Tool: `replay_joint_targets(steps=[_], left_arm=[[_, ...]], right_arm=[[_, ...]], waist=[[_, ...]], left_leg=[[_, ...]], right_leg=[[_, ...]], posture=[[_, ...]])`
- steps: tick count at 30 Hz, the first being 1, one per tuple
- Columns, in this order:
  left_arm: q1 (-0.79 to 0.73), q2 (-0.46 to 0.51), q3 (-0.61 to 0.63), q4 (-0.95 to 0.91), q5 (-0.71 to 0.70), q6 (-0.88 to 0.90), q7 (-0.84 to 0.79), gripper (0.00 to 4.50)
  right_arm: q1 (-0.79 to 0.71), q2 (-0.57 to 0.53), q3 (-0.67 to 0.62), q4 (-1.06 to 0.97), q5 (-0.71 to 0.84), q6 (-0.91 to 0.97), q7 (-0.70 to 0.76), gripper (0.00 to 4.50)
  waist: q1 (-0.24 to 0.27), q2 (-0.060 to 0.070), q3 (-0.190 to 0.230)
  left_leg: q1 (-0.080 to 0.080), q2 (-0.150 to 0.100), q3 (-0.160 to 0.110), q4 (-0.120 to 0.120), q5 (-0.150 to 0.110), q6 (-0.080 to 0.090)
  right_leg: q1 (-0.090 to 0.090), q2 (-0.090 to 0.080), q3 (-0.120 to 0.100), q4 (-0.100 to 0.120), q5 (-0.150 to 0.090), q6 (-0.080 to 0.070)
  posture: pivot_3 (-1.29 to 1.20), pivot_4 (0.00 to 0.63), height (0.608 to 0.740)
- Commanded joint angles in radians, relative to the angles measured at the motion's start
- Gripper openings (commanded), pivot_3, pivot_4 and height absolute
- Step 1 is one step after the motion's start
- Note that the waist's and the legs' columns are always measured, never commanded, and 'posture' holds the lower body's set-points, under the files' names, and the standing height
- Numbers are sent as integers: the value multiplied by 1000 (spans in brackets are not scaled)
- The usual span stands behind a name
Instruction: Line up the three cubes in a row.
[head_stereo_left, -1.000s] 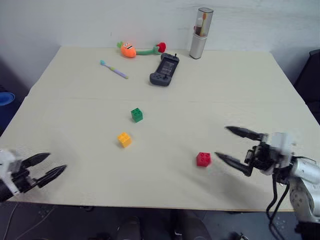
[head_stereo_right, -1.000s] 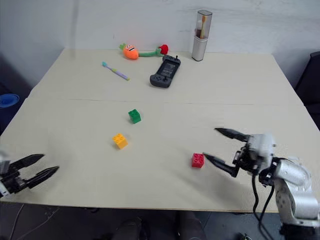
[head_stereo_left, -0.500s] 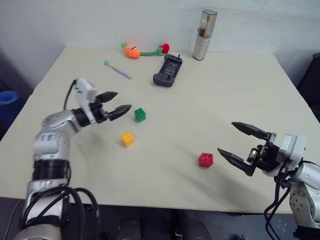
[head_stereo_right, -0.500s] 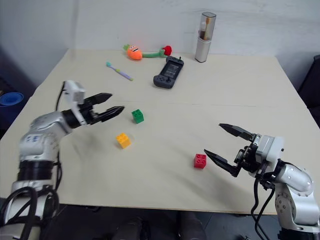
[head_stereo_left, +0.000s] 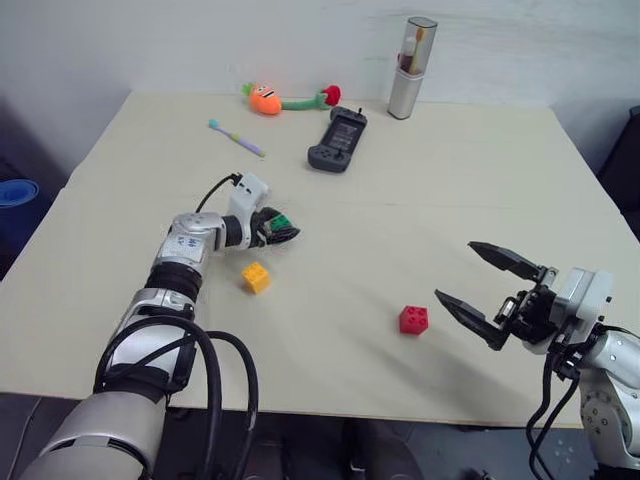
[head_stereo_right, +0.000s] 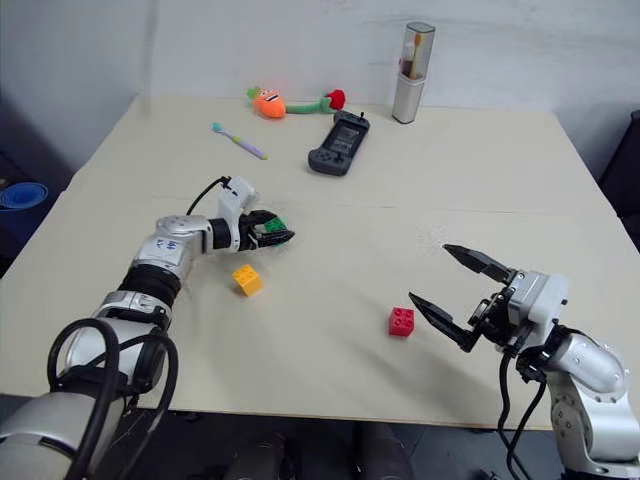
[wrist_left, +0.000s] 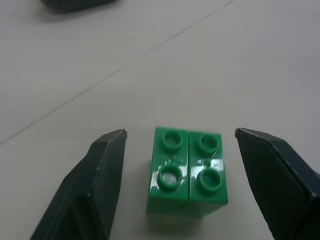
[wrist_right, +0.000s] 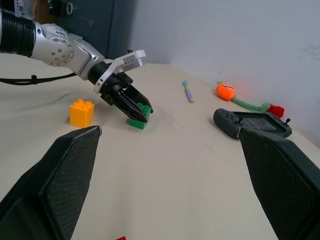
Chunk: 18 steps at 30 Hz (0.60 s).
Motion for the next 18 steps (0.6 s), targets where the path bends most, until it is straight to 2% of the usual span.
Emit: replay_joint_targets(steps=[1,4,8,10,13,16,18], left_arm=[[-41,-6,10,22,19,-51,3,2399],[-48,-6,29,29,9,-95,-25,1500],[-66,3,83,-45,-66,-176,-195,1506],[-48,34,40,-187,-92,-209,-411,1506],[5,83,-45,-474,-122,-62,-596,1506],[96,131,-154,-728,-87,42,-643,1506],[164,121,-218,-876,-50,156,-573,1506]], right_arm=[[12,-5,-20,-58,5,-8,-19,4500],[8,-22,-27,-69,1,9,-36,4500],[4,-46,-38,-86,12,40,-53,4500],[25,-69,-50,-103,30,69,-45,4500],[79,-121,-71,-129,55,105,4,4500],[124,-167,-80,-144,65,127,56,4500],[144,-191,-79,-146,63,136,83,4500]], waist=[[1,0,0],[0,-1,0],[-1,-1,0],[0,-1,1],[0,-1,1],[0,1,0],[-2,1,0]], left_leg=[[0,0,0,0,0,0],[0,0,0,0,0,0],[0,0,0,0,0,0],[0,0,0,0,0,0],[-4,0,0,0,0,-1],[-4,0,0,0,0,0],[-2,0,0,1,0,0]], right_leg=[[0,0,0,0,0,0],[0,0,-1,0,0,0],[0,0,-1,0,0,0],[0,0,-1,0,0,0],[-3,1,-1,0,0,0],[-3,1,1,0,0,0],[-1,1,2,1,0,0]], posture=[[0,150,740],[0,150,740],[0,150,740],[0,150,740],[0,150,740],[0,150,740],[0,150,740]])
